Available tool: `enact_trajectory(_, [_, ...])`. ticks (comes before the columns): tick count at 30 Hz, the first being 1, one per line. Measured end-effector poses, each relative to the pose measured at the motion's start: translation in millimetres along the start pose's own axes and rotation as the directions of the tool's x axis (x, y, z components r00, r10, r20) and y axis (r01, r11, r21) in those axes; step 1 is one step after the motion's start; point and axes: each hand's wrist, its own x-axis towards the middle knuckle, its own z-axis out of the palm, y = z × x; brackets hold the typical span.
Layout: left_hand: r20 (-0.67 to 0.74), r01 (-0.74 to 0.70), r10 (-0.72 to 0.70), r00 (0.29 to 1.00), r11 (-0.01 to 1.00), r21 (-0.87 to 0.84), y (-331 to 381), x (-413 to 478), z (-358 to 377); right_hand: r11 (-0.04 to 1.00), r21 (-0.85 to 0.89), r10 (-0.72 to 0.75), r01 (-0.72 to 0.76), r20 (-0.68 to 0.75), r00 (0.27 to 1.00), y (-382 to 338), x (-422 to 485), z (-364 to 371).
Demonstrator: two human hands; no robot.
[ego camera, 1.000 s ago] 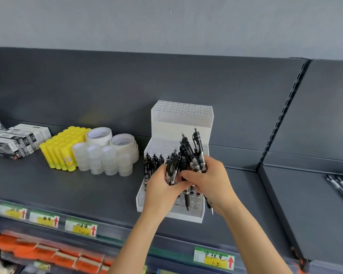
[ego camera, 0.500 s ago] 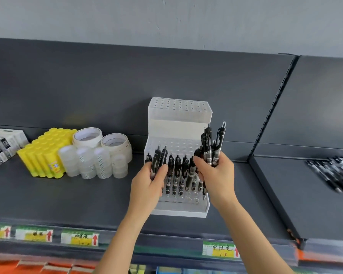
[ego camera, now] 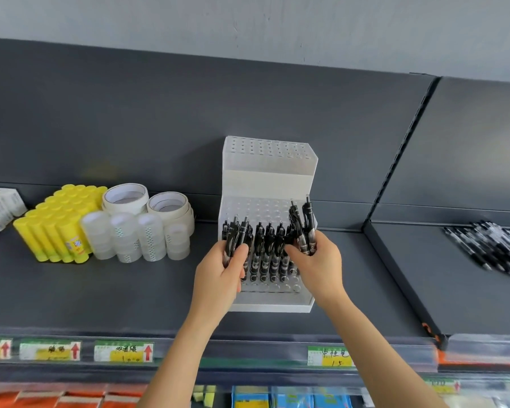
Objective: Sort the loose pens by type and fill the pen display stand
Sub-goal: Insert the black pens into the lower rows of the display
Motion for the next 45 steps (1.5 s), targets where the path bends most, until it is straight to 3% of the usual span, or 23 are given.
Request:
enact_trajectory(4, [0.015, 0.008, -0.008, 1.000, 1.000, -0.020, 0, -2, -2, 0.999, 0.039, 0.025, -0.025, -0.001, 1.000, 0, -4, -3])
enact_trajectory(7, [0.012, 0.016, -0.016, 1.000, 1.000, -0.021, 1, -3, -2, 0.943, 0.293, 0.172, -0.161, -0.011, 0.985, -2, -2, -10])
enact_trajectory(9, [0.020, 0.020, -0.020, 1.000, 0.999, -0.033, 2, -4, 0, 0.819, 0.488, 0.332, -0.302, 0.028, 0.943, -6, 3, -15])
enact_trajectory(11, [0.046, 0.009, -0.008, 0.999, 1.000, -0.027, 5, -5, 3, 0.630, 0.658, 0.447, -0.412, 0.127, 0.886, -10, 8, -20])
enact_trajectory(14, [0.088, 0.002, 0.000, 0.996, 1.000, -0.017, 9, -5, 11, 0.374, 0.789, 0.497, -0.488, 0.274, 0.824, -13, 10, -24])
enact_trajectory(16, [0.135, 0.015, -0.009, 0.991, 0.999, -0.043, 12, -6, 16, 0.299, 0.809, 0.493, -0.506, 0.323, 0.808, -14, 9, -24])
enact_trajectory(21, [0.249, 0.066, -0.052, 0.967, 0.997, -0.049, 25, -7, 34, 0.448, 0.757, 0.443, -0.475, 0.274, 0.854, -11, 7, -17])
enact_trajectory(24, [0.335, 0.066, -0.077, 0.939, 0.997, 0.042, 28, -7, 48, 0.423, 0.765, 0.411, -0.486, 0.316, 0.855, -12, 3, -11])
enact_trajectory(28, [0.316, 0.067, -0.099, 0.943, 0.992, 0.111, 25, -7, 57, 0.469, 0.775, 0.356, -0.423, 0.272, 0.894, -11, -3, -13])
enact_trajectory(37, [0.258, 0.081, -0.108, 0.960, 0.990, 0.111, 15, -1, 51, 0.813, 0.500, 0.357, -0.299, -0.022, 0.934, 0, 1, -27])
enact_trajectory(45, [0.308, 0.015, -0.097, 0.946, 0.966, 0.260, 3, 10, 35, 0.876, 0.422, 0.241, -0.234, 0.038, 0.970, -8, 12, -49])
